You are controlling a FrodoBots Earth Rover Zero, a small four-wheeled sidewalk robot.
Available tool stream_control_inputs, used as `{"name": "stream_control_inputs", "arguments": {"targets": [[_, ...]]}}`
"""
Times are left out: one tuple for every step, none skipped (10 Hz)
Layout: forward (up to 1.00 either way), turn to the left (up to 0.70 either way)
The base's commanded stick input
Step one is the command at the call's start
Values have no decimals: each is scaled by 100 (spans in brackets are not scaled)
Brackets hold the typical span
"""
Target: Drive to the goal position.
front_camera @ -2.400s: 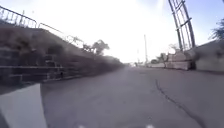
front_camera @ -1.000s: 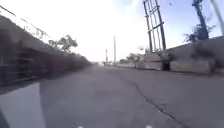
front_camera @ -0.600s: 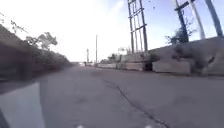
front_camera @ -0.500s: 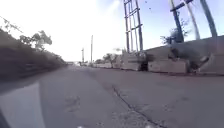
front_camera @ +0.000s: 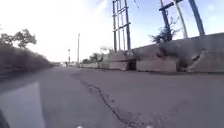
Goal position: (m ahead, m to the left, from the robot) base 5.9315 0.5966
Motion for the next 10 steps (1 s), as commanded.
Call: {"name": "stream_control_inputs", "arguments": {"targets": [[70, 27], [70, 27], [70, 27], [70, 27], [70, 27], [70, 27], [70, 27], [70, 27], [70, 0], [70, 0]]}}
